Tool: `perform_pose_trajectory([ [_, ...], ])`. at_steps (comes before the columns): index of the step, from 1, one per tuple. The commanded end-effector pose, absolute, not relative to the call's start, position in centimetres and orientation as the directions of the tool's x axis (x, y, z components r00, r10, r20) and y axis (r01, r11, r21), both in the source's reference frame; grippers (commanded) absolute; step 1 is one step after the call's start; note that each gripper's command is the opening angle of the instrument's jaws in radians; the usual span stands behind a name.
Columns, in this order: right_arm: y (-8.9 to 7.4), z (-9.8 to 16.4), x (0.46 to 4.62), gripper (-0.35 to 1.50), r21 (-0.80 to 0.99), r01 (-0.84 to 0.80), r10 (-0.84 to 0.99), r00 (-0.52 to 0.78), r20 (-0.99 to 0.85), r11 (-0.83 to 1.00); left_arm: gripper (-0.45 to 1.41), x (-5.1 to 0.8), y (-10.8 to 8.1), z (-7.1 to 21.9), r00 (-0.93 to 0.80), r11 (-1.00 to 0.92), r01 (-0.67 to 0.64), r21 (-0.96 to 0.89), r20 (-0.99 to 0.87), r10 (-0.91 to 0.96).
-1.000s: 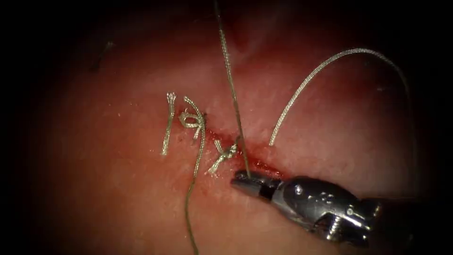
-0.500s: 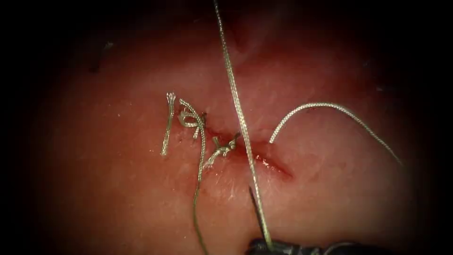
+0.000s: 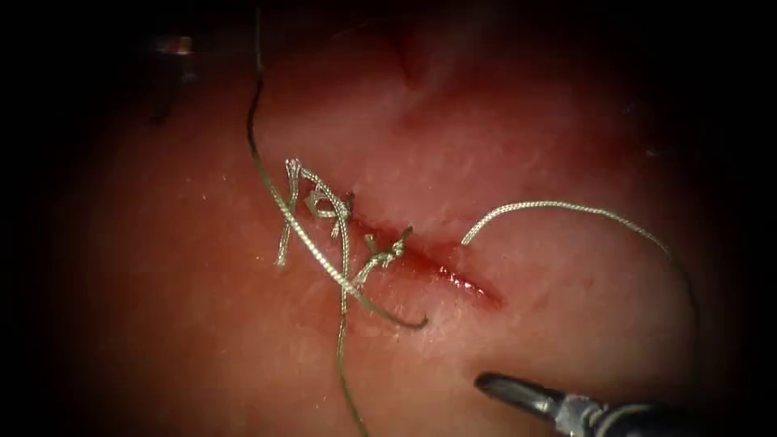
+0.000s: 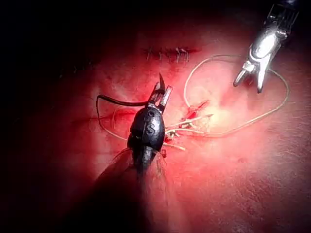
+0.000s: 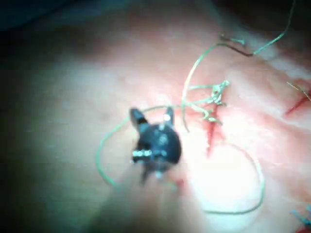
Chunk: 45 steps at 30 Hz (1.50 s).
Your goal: Wound Closure
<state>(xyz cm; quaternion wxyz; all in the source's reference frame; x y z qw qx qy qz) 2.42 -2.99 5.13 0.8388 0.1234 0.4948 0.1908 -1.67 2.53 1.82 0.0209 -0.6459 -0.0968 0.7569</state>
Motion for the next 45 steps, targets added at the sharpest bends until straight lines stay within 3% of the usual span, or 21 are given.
perform_pose_trajectory([
  [1,-2.9,5.3,2.45,1.14,0.367,-0.209,0.422,0.431,-0.797,0.907,-0.45,-1.73,2.5,1.9,-0.173,-0.981,0.083,-0.175,-0.972,0.159],
  [13,-2.9,6.2,2.82,1.16,0.289,-0.248,0.375,0.459,-0.806,0.924,-0.45,-2.08,2.3,2.0,-0.145,-0.979,0.113,-0.173,-0.977,0.156],
  [17,-2.9,6.2,2.99,1.04,0.277,-0.231,0.356,0.470,-0.808,0.933,-0.45,-2.12,2.3,2.0,-0.144,-0.977,0.114,-0.182,-0.976,0.165],
  [19,-2.9,6.3,3.05,0.84,0.276,-0.210,0.345,0.478,-0.808,0.938,-0.45,-2.14,2.3,2.1,-0.143,-0.977,0.115,-0.181,-0.976,0.164],
  [20,-2.9,6.3,3.06,0.62,0.282,-0.200,0.345,0.480,-0.807,0.938,-0.45,-2.15,2.3,2.1,-0.144,-0.977,0.114,-0.180,-0.976,0.163],
  [21,-3.0,6.3,3.07,0.00,0.284,-0.183,0.337,0.485,-0.807,0.941,-0.45,-2.16,2.3,2.1,-0.142,-0.977,0.116,-0.180,-0.976,0.163],
  [22,-3.0,6.3,3.07,-0.35,0.283,-0.181,0.336,0.487,-0.806,0.942,-0.45,-2.17,2.3,2.1,-0.142,-0.977,0.116,-0.179,-0.976,0.162],
  [30,-3.2,6.1,3.02,-0.35,0.368,-0.192,0.414,0.494,-0.765,0.910,-0.45,-2.18,2.3,2.1,-0.142,-0.977,0.116,-0.179,-0.977,0.162],
  [38,-3.9,4.9,3.79,-0.35,0.405,-0.078,0.392,0.467,-0.792,0.911,-0.45,-2.22,2.3,2.1,-0.143,-0.977,0.113,-0.179,-0.976,0.162],
  [45,-3.9,4.7,4.03,-0.32,0.411,-0.042,0.389,0.424,-0.818,0.911,-0.45,-2.22,2.3,2.1,-0.141,-0.978,0.111,-0.178,-0.977,0.162],
])
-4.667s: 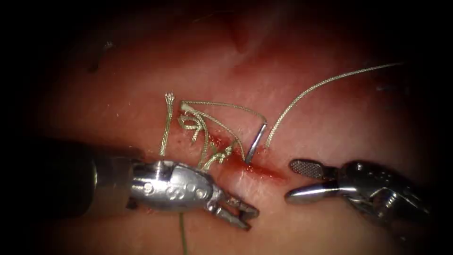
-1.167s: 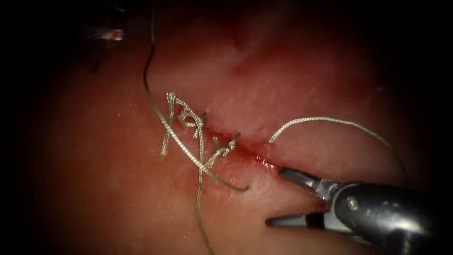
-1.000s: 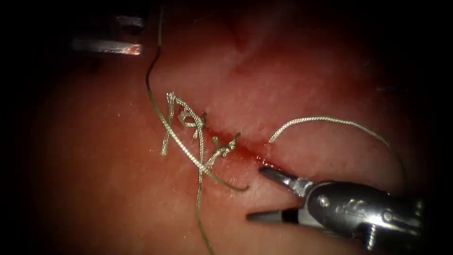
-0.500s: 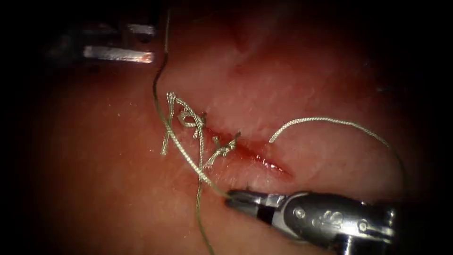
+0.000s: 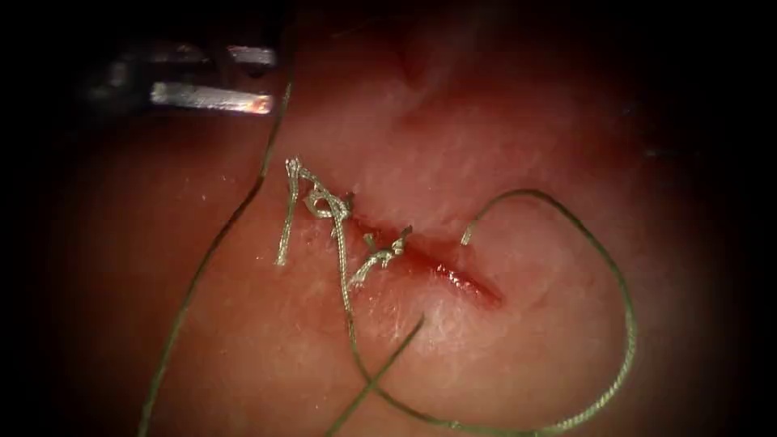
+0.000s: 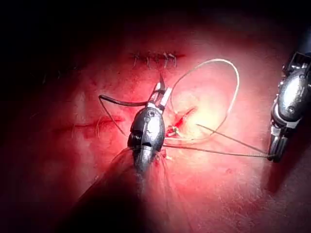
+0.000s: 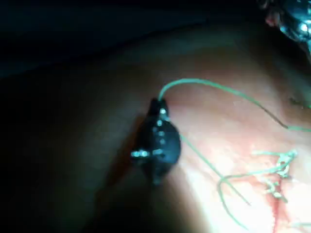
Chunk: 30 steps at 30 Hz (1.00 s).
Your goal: Wound Closure
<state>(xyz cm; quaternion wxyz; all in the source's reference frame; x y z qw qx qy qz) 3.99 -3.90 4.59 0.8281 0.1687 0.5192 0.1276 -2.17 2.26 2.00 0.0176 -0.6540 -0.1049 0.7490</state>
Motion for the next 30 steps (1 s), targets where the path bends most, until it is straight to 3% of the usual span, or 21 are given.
perform_pose_trajectory([
  [1,-3.8,4.7,3.94,0.78,0.392,-0.099,0.397,0.403,-0.825,0.915,-0.45,-2.22,2.3,2.1,-0.141,-0.978,0.111,-0.178,-0.977,0.162],
  [2,-3.7,4.7,3.79,1.31,0.363,-0.189,0.409,0.392,-0.824,0.912,-0.45,-2.22,2.3,2.1,-0.141,-0.978,0.112,-0.177,-0.977,0.161],
  [4,-3.5,4.7,3.49,1.43,0.358,-0.249,0.431,0.381,-0.818,0.900,-0.45,-2.21,2.3,2.1,-0.140,-0.978,0.113,-0.177,-0.977,0.161],
  [10,-3.2,4.6,2.76,1.14,0.379,-0.307,0.474,0.351,-0.808,0.873,-0.45,-2.19,2.3,2.2,-0.149,-0.976,0.120,-0.183,-0.975,0.164],
  [17,-3.0,5.1,2.58,0.91,0.360,-0.353,0.486,0.395,-0.779,0.864,-0.45,-2.21,2.2,2.2,-0.153,-0.975,0.120,-0.185,-0.974,0.166],
  [21,-3.0,5.5,2.54,0.89,0.343,-0.364,0.484,0.440,-0.756,0.866,-0.45,-2.20,2.2,2.2,-0.153,-0.975,0.121,-0.185,-0.974,0.165],
  [25,-3.0,5.8,2.16,0.77,0.291,-0.362,0.459,0.586,-0.667,0.885,-0.45,-2.20,2.2,2.2,-0.155,-0.975,0.123,-0.184,-0.974,0.165],
  [30,-2.8,6.1,1.57,0.76,0.181,-0.425,0.453,0.727,-0.516,0.887,-0.45,-2.21,2.2,2.2,-0.157,-0.975,0.122,-0.188,-0.973,0.168],
])
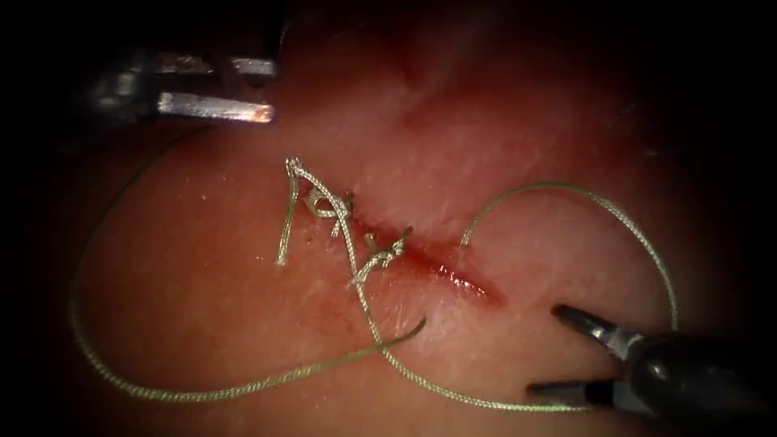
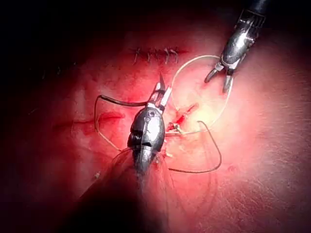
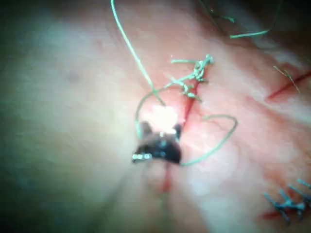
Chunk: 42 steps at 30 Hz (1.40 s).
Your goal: Wound Closure
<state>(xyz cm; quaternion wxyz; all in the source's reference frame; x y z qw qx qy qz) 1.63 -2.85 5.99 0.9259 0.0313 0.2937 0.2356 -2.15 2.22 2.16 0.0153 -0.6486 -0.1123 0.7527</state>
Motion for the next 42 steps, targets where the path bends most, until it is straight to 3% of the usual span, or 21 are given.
perform_pose_trajectory([
  [1,-2.7,6.2,1.48,0.76,0.165,-0.427,0.450,0.746,-0.491,0.889,-0.45,-2.22,2.2,2.2,-0.157,-0.975,0.121,-0.187,-0.973,0.167],
  [10,-1.9,6.6,1.01,0.76,0.012,-0.473,0.448,0.827,-0.340,0.881,-0.45,-2.21,2.2,2.3,-0.163,-0.974,0.125,-0.190,-0.972,0.169],
  [16,-1.1,6.3,0.50,0.76,-0.245,-0.401,0.363,0.913,-0.188,0.882,-0.45,-2.21,2.2,2.3,-0.163,-0.974,0.126,-0.190,-0.972,0.169],
  [20,-1.1,6.1,0.47,0.83,-0.233,-0.401,0.358,0.911,-0.206,0.886,-0.45,-2.21,2.2,2.3,-0.163,-0.974,0.126,-0.190,-0.972,0.169],
  [29,-2.0,5.8,1.33,0.76,0.037,-0.470,0.430,0.768,-0.474,0.882,-0.45,-2.22,2.2,2.3,-0.163,-0.974,0.125,-0.190,-0.972,0.168],
  [36,-2.5,5.8,2.30,0.72,0.145,-0.344,0.347,0.651,-0.675,0.928,-0.45,-2.22,2.2,2.3,-0.163,-0.974,0.124,-0.190,-0.972,0.169],
  [42,-2.9,6.3,2.72,0.77,0.160,-0.232,0.275,0.641,-0.717,0.959,-0.45,-2.22,2.2,2.3,-0.163,-0.974,0.124,-0.190,-0.972,0.169],
])
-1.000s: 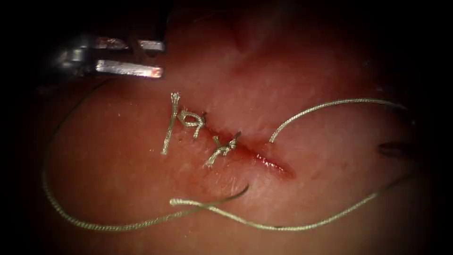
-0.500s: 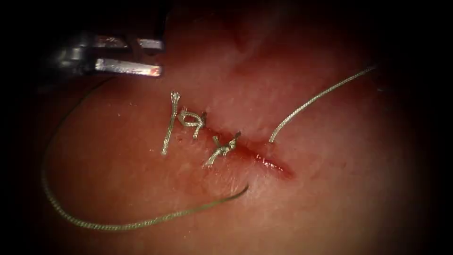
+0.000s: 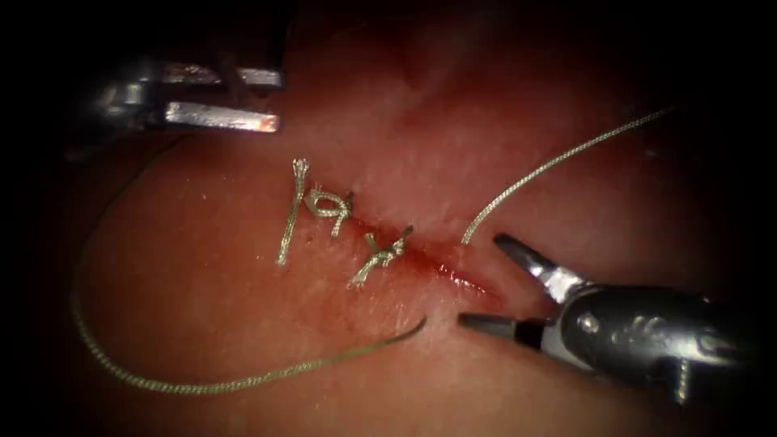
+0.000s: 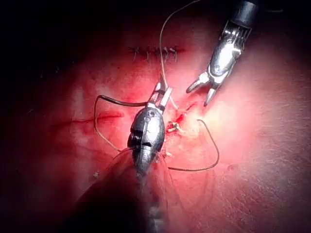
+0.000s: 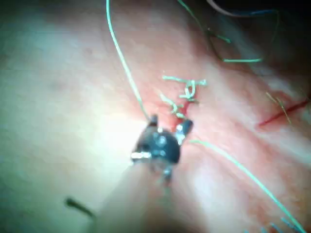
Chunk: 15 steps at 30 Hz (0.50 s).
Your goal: Wound Closure
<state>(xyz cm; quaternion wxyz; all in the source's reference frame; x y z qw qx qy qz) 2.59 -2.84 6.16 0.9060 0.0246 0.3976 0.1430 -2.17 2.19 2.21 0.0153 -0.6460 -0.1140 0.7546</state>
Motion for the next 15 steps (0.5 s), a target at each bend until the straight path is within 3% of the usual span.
perform_pose_trajectory([
  [1,-3.00,6.31,2.79,0.79,0.166,-0.211,0.265,0.642,-0.719,0.963,-0.45,-2.23,2.21,2.27,-0.163,-0.974,0.124,-0.190,-0.972,0.169],
  [9,-3.26,6.68,3.07,0.77,0.156,-0.139,0.209,0.669,-0.713,0.978,-0.45,-2.22,2.21,2.27,-0.164,-0.974,0.124,-0.190,-0.972,0.169],
  [10,-3.25,6.71,3.09,0.57,0.152,-0.142,0.208,0.671,-0.711,0.978,-0.45,-2.22,2.21,2.27,-0.164,-0.974,0.124,-0.190,-0.972,0.169],
  [12,-3.25,6.72,3.09,-0.35,0.156,-0.137,0.207,0.678,-0.705,0.978,-0.45,-2.22,2.21,2.27,-0.164,-0.974,0.124,-0.190,-0.972,0.169],
  [15,-3.25,6.70,3.07,-0.35,0.158,-0.134,0.207,0.677,-0.706,0.978,-0.45,-2.22,2.21,2.27,-0.164,-0.974,0.124,-0.190,-0.972,0.169],
])
